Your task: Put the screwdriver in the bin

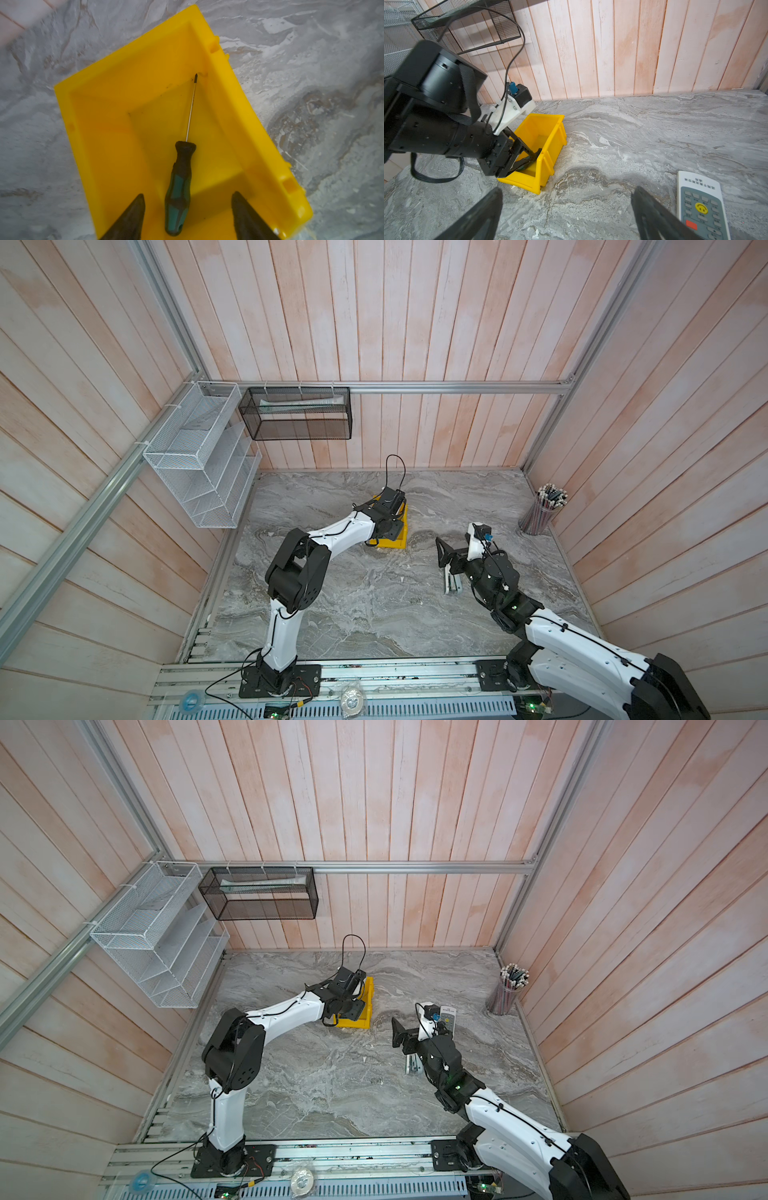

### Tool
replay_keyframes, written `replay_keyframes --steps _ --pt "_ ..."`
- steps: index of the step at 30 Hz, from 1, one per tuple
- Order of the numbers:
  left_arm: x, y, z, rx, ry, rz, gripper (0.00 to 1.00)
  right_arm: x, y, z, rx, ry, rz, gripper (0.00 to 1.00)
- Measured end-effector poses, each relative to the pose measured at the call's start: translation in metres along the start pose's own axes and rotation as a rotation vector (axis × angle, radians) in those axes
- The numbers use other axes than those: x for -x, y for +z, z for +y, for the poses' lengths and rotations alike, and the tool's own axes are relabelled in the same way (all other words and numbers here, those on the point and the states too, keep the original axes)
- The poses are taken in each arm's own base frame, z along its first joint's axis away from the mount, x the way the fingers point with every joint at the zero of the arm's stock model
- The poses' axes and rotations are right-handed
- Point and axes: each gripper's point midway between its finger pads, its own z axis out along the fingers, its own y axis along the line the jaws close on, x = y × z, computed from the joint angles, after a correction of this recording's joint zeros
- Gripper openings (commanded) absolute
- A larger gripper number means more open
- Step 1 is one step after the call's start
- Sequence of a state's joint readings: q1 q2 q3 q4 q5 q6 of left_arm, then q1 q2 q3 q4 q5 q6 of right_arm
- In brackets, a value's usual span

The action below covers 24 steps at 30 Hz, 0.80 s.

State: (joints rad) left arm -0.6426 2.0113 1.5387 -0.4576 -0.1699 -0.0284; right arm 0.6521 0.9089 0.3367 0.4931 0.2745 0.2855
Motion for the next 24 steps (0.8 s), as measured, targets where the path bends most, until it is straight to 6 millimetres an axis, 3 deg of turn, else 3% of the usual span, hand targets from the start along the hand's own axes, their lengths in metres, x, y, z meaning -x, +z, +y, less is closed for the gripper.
replay_keyframes --steps 1,8,13,16,18,21,24 --pt "0.004 -0.007 0.001 -0.001 -0.005 -0.019 1.0 0.0 0.0 0.0 0.002 0.0 0.002 0.98" --pt "0.049 -0.084 0.013 -0.006 -0.03 -0.233 1.0 0.002 0.0 -0.005 -0.022 0.012 -0.007 0.98" --pt "0.054 -0.14 0.041 0.016 -0.063 -0.382 1.0 0.02 -0.007 -0.036 -0.13 0.073 -0.065 0.98" --pt "0.039 -0.166 0.089 0.092 -0.147 -0.453 1.0 0.028 -0.009 -0.069 -0.272 0.115 -0.063 0.98" --pt "0.019 -0.18 0.133 0.178 -0.247 -0.491 1.0 0.037 -0.01 -0.104 -0.406 0.155 -0.067 0.98" --pt "-0.03 -0.189 0.194 0.32 -0.441 -0.508 1.0 0.036 -0.017 -0.147 -0.577 0.176 -0.084 0.98" --pt "-0.077 -0.189 0.221 0.418 -0.589 -0.531 1.0 0.018 -0.026 -0.166 -0.673 0.142 -0.074 0.98"
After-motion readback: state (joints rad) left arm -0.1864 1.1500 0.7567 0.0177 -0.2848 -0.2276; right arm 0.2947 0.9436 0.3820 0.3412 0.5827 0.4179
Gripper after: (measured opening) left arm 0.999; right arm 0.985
